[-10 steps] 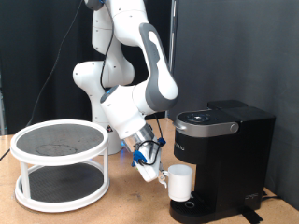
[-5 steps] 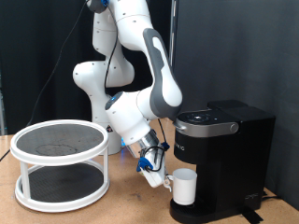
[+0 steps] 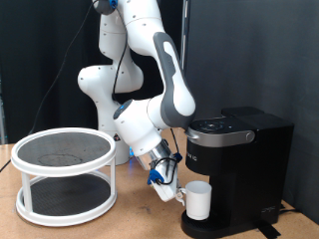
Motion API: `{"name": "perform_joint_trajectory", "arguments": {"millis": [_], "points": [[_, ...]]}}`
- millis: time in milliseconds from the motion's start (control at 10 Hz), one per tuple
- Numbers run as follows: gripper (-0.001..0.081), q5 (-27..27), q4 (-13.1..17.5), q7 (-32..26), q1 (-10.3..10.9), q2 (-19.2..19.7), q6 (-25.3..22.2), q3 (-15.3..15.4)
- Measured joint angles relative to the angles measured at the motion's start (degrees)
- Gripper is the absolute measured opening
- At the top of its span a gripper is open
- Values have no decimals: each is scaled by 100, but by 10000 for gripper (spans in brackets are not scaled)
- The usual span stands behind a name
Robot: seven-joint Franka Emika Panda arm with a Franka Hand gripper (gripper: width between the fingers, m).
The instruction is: Make a cup of coffee with the keurig machine
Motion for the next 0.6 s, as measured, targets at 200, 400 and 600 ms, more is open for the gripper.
{"name": "perform_joint_trajectory", "arguments": {"millis": [200, 400, 600], "points": [[4, 183, 19, -146, 0, 16, 14, 21], [87, 190, 19, -152, 0, 17, 17, 22], [223, 190, 19, -152, 0, 17, 20, 22]]}}
